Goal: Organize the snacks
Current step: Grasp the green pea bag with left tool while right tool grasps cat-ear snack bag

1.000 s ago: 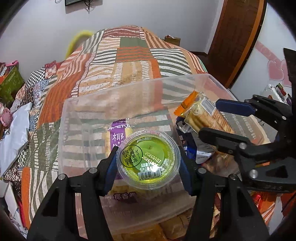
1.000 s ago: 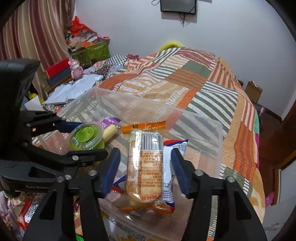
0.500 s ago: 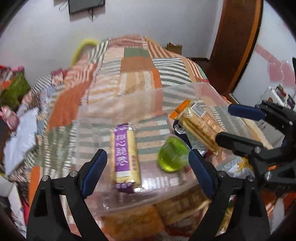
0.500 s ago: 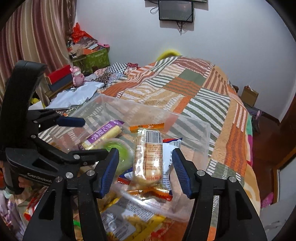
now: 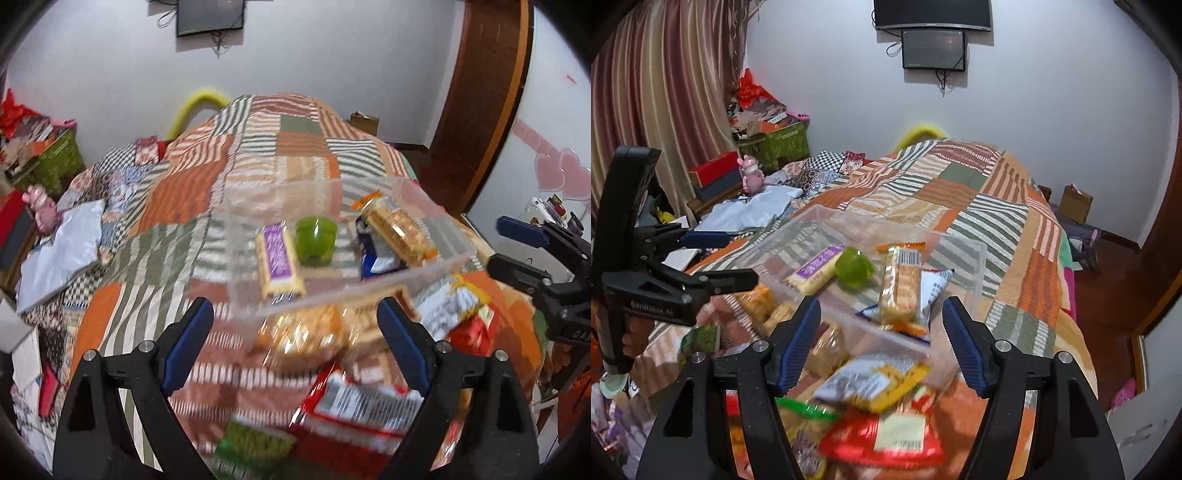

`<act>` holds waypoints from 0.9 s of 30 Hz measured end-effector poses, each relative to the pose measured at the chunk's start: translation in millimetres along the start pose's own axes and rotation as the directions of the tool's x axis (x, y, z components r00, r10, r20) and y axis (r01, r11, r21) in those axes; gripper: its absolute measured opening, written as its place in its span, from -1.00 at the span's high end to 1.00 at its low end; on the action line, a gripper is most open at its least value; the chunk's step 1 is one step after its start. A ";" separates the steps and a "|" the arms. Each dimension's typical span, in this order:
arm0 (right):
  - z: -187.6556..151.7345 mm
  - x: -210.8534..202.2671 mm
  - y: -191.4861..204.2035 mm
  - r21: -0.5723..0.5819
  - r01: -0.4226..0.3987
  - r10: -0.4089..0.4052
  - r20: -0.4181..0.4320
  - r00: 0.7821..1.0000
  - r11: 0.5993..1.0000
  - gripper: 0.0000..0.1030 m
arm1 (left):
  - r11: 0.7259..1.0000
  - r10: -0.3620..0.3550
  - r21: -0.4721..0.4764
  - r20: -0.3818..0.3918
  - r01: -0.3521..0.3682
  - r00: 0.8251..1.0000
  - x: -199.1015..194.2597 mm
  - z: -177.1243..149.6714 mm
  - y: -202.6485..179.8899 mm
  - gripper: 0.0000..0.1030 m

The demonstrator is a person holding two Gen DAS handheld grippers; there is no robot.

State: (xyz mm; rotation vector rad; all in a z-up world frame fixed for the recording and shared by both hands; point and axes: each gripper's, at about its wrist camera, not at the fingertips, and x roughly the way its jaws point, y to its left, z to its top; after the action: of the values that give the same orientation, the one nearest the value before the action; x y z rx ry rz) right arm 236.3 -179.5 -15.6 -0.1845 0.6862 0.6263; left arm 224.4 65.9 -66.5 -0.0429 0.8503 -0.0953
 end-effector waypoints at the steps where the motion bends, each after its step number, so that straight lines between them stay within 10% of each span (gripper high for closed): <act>1: -2.9 -2.2 1.9 -0.002 0.002 -0.002 0.000 1.000 1.000 -0.29 | 1.000 0.003 -0.005 -0.005 -0.003 1.000 -2.1 -5.2 2.7 -0.76; 27: -86.2 -2.1 39.3 0.144 -0.004 0.015 -0.076 0.997 0.990 -0.40 | 0.991 0.100 -0.084 -0.077 -0.106 0.992 -6.2 -136.4 40.0 -0.76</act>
State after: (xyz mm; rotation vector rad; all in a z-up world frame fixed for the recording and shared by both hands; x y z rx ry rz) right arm 165.6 -179.7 -78.6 -0.0718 0.8037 0.5787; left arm 120.4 106.4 -154.8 -0.0785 0.9280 0.0378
